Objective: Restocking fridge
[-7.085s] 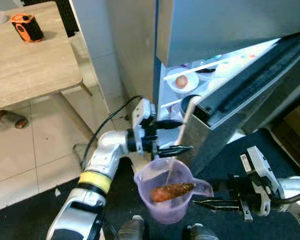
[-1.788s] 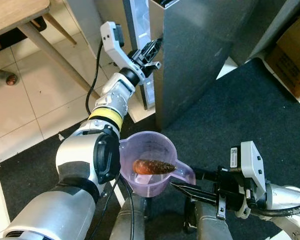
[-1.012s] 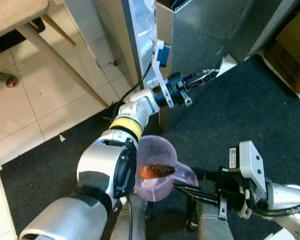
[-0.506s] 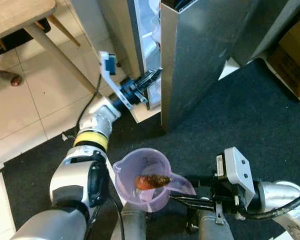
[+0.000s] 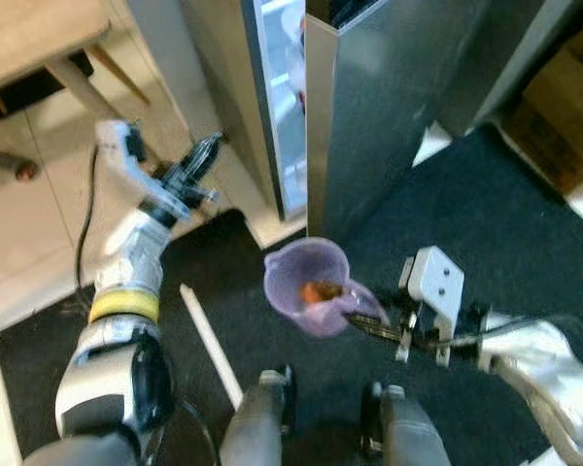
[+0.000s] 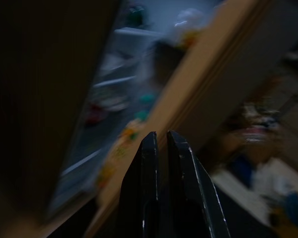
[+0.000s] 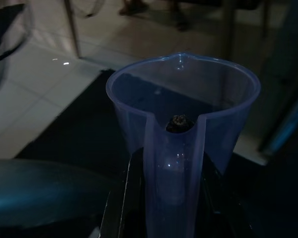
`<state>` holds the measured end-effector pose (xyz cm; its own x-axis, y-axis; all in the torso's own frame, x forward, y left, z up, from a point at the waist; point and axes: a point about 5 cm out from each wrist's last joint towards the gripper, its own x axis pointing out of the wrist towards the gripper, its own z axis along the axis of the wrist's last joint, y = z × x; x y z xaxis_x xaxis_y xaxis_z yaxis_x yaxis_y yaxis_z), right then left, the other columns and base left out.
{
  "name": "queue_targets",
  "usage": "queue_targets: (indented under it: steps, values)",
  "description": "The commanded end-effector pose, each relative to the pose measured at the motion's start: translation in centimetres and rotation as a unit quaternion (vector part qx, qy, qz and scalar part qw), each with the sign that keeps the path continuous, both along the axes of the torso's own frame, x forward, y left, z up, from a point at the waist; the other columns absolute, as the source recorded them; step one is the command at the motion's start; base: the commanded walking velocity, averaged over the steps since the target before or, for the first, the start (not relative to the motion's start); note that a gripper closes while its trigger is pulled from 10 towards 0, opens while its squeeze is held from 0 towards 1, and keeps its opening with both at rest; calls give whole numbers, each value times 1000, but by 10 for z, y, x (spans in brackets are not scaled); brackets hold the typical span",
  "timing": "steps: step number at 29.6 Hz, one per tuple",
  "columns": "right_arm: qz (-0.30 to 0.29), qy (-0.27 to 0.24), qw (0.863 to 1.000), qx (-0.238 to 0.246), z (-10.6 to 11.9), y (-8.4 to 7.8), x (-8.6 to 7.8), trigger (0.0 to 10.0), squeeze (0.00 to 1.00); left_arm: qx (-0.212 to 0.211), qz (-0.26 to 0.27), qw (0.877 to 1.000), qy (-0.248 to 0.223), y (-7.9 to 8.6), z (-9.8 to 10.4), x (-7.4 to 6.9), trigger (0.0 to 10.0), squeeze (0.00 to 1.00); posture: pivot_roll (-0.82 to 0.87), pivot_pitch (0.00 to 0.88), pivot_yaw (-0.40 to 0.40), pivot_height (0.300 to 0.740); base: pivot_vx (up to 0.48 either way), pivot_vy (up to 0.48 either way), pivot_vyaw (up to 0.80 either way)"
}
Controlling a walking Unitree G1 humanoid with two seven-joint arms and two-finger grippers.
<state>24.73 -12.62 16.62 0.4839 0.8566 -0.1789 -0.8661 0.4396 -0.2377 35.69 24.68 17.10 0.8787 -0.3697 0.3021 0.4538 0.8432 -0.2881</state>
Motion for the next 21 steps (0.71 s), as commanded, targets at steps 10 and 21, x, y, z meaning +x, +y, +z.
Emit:
queue_targets:
  steps: [10, 21]
  values:
    - [-22, -40, 999, 28, 4, 14, 26, 10000, 0, 24, 146, 977, 157, 43, -85, -46, 10000, 0, -39, 215, 33, 740, 0, 0, 0]
    - [-58, -77, 992, 81, 24, 55, 76, 10000, 0, 66, 143, 909, 387, 3, -200, -126, 10000, 0, -25, 210, 13, 740, 0, 0, 0]
